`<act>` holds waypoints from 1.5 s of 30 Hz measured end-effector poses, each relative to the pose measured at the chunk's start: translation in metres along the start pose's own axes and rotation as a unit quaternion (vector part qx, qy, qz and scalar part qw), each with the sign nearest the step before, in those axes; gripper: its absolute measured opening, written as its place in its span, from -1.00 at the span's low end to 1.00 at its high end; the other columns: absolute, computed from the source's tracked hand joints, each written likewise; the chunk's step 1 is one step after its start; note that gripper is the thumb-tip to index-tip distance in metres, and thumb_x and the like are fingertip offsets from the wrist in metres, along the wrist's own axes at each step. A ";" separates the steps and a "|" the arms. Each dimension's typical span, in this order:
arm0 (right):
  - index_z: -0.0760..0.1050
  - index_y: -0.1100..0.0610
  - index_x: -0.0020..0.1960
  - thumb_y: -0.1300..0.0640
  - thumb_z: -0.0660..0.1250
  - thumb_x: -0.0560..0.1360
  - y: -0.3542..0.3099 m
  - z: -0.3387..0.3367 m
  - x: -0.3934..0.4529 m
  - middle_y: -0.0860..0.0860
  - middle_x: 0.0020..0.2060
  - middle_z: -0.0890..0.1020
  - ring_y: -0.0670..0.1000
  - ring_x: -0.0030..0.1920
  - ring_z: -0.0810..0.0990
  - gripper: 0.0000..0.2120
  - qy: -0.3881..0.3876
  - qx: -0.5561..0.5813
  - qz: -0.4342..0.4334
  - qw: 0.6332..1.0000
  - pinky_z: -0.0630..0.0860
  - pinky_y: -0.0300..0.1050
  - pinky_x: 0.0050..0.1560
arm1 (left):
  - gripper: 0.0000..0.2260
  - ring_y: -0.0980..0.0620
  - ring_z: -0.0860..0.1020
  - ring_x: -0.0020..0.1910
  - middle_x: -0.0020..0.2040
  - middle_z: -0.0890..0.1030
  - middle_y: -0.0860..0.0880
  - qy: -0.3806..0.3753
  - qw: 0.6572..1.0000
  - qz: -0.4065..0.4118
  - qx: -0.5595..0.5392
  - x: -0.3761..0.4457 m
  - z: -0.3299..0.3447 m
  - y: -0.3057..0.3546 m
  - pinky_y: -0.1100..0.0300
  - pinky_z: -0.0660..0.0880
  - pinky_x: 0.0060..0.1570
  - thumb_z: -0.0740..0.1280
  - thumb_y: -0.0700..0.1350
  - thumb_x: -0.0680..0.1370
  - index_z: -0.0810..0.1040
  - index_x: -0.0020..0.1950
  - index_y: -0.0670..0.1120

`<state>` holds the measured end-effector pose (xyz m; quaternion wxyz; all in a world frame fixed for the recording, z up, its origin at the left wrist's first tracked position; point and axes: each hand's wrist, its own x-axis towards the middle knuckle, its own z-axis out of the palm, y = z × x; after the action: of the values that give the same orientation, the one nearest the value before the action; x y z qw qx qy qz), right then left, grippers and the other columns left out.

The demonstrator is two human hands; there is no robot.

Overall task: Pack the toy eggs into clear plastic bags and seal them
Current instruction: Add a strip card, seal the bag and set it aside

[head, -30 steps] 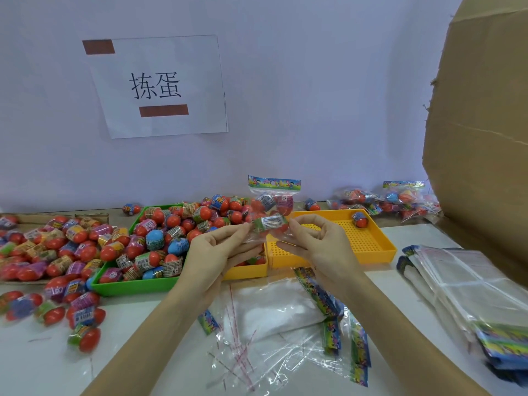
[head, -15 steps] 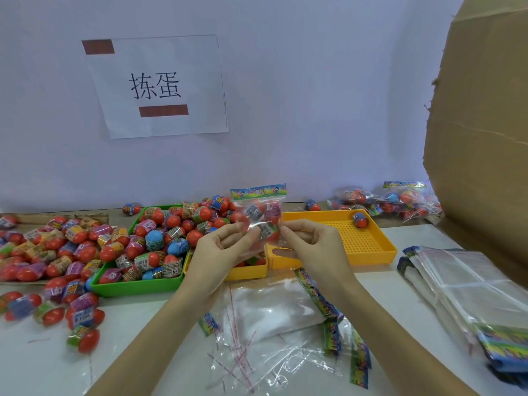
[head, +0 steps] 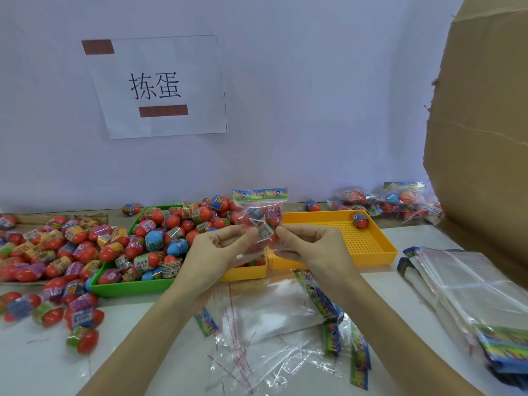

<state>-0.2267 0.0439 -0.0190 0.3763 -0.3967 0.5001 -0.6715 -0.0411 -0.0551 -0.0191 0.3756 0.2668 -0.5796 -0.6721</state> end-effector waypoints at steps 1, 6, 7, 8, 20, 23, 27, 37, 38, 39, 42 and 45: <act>0.73 0.24 0.09 0.17 0.52 0.53 0.000 -0.001 0.001 0.17 -0.06 0.78 0.14 0.00 0.78 -0.81 0.005 0.008 0.008 1.000 0.71 -0.09 0.00 | -0.58 -0.06 0.74 0.15 0.17 0.76 -0.10 0.004 1.000 0.001 -0.009 0.001 0.000 0.000 0.26 0.66 0.01 0.57 0.03 0.45 0.69 0.25 -0.11; 0.72 0.26 0.10 0.18 0.55 0.50 0.000 -0.004 0.002 0.18 -0.02 0.78 0.14 0.04 0.77 -0.78 0.003 0.045 0.044 0.998 0.70 -0.14 -0.01 | -0.61 -0.13 0.76 0.09 0.13 0.76 -0.16 0.039 0.999 0.011 -0.036 0.003 -0.001 -0.001 0.23 0.67 -0.01 0.52 -0.06 0.50 0.68 0.30 -0.17; 0.71 0.24 0.11 0.18 0.55 0.50 -0.001 -0.004 0.002 0.15 -0.01 0.78 0.12 0.05 0.77 -0.78 0.001 0.046 0.047 0.998 0.70 -0.14 0.00 | -0.62 -0.14 0.76 0.08 0.12 0.77 -0.16 0.038 0.999 0.011 -0.035 0.003 -0.002 -0.002 0.22 0.68 -0.01 0.52 -0.08 0.50 0.68 0.29 -0.16; 0.70 0.22 0.13 0.16 0.55 0.51 -0.002 -0.004 0.003 0.11 0.01 0.78 0.09 0.06 0.77 -0.77 -0.004 0.049 0.050 0.998 0.70 -0.13 0.02 | -0.63 -0.14 0.76 0.08 0.11 0.77 -0.17 0.035 0.999 0.009 -0.034 0.003 -0.003 -0.002 0.21 0.68 0.00 0.53 -0.09 0.49 0.68 0.28 -0.16; 0.65 0.27 0.23 0.12 0.49 0.55 -0.008 -0.004 0.002 0.12 0.02 0.78 0.12 0.03 0.78 -0.69 -0.004 0.031 0.048 0.998 0.71 -0.11 -0.06 | -0.68 -0.05 0.76 0.08 0.04 0.79 -0.11 0.054 0.998 0.008 0.032 0.002 0.000 -0.006 0.21 0.70 -0.02 0.56 -0.04 0.44 0.74 0.17 -0.08; 0.64 0.26 0.24 0.09 0.48 0.56 -0.010 -0.006 0.002 0.11 0.02 0.78 0.12 0.02 0.78 -0.67 0.013 0.025 0.045 0.999 0.71 -0.11 -0.04 | -0.70 -0.02 0.76 0.08 0.07 0.79 -0.08 0.035 0.998 0.018 0.040 0.001 0.001 -0.003 0.27 0.67 -0.04 0.56 -0.05 0.49 0.74 0.21 -0.04; 0.72 0.13 0.15 -0.04 0.50 0.52 -0.017 -0.015 0.005 0.02 -0.01 0.79 0.00 -0.02 0.77 -0.69 0.035 -0.008 0.051 0.998 0.66 -0.22 -0.12 | -0.65 -0.07 0.75 0.14 0.13 0.77 -0.10 0.004 0.999 0.014 0.035 0.001 -0.003 -0.001 0.23 0.67 0.03 0.57 -0.19 0.47 0.73 0.25 -0.07; 0.68 0.26 0.13 0.11 0.49 0.55 -0.023 -0.040 0.016 0.09 -0.06 0.77 -0.08 -0.17 0.72 -0.75 0.130 0.139 0.051 0.980 0.64 -0.29 -0.20 | -0.79 0.05 0.75 0.11 0.09 0.78 -0.03 0.060 0.992 0.075 0.076 -0.002 0.008 0.002 0.25 0.67 0.02 0.42 -0.18 0.64 0.68 0.26 -0.12; 0.62 0.29 0.22 0.20 0.45 0.58 -0.024 -0.044 0.018 0.15 0.02 0.75 -0.05 -0.10 0.75 -0.75 0.164 0.204 0.028 0.965 0.67 -0.27 -0.14 | -0.81 0.04 0.75 0.09 0.08 0.78 -0.03 0.065 0.991 0.077 0.085 -0.002 0.007 0.002 0.25 0.68 -0.01 0.39 -0.18 0.66 0.68 0.25 -0.14; 0.56 0.30 0.31 0.27 0.42 0.60 -0.024 -0.048 0.021 0.19 0.08 0.73 -0.02 -0.02 0.77 -0.70 0.194 0.256 0.008 0.947 0.69 -0.24 -0.07 | -0.83 0.03 0.76 0.08 0.06 0.79 -0.03 0.066 0.990 0.079 0.097 -0.002 0.006 0.001 0.24 0.68 -0.04 0.37 -0.18 0.67 0.68 0.23 -0.15; 0.29 0.24 0.59 0.37 0.35 0.62 -0.021 -0.055 0.026 0.21 0.16 0.66 0.07 0.17 0.72 -0.43 0.233 0.299 0.006 0.926 0.70 -0.17 0.04 | -0.85 0.02 0.76 0.04 0.00 0.79 -0.02 0.050 0.984 0.080 0.151 -0.002 0.006 0.000 0.20 0.70 -0.09 0.36 -0.17 0.68 0.71 0.17 -0.14; 0.24 0.27 0.61 0.40 0.33 0.63 -0.017 -0.054 0.026 0.25 0.27 0.61 0.10 0.20 0.70 -0.41 0.223 0.262 0.024 0.939 0.70 -0.19 0.01 | -0.87 -0.06 0.76 -0.04 -0.04 0.79 -0.05 -0.014 0.976 0.089 0.200 -0.005 0.009 0.000 0.11 0.72 -0.12 0.40 -0.13 0.65 0.73 0.11 -0.11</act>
<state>-0.2885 0.0445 -0.0082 0.3613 -0.1122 0.3871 -0.8408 -0.0450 -0.0459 -0.0184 0.3647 0.2742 -0.7288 -0.5105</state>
